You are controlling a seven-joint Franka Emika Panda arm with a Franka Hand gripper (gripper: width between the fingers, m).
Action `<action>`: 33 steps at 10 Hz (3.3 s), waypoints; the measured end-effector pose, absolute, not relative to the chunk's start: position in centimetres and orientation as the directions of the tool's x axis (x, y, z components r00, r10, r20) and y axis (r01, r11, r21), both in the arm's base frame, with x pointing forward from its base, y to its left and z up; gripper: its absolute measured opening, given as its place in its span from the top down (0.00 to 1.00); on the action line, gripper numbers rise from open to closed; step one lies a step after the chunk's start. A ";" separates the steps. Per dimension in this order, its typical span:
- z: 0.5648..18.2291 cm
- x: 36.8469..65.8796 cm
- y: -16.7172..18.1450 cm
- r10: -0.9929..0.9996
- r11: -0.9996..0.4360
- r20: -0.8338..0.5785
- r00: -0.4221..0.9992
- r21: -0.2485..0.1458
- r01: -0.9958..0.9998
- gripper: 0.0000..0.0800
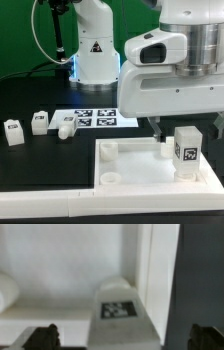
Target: Assemble one leg
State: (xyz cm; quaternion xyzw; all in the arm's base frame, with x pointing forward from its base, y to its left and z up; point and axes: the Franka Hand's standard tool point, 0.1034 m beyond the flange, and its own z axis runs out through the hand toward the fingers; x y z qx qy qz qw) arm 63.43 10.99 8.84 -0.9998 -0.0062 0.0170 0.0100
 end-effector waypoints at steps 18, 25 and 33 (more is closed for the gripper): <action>8.6 63.8 11.5 -0.974 -0.195 -0.097 0.203 -0.085 -0.977 0.54; 8.5 63.5 11.4 -0.583 -0.807 -0.037 0.811 -0.091 -0.584 0.19; 8.4 63.8 11.7 -0.368 -0.927 0.002 0.930 -0.075 -0.367 0.63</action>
Offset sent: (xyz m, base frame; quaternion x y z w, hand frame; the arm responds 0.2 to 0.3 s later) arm 0.0000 0.0000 0.0000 0.0000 0.0000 0.0000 1.0000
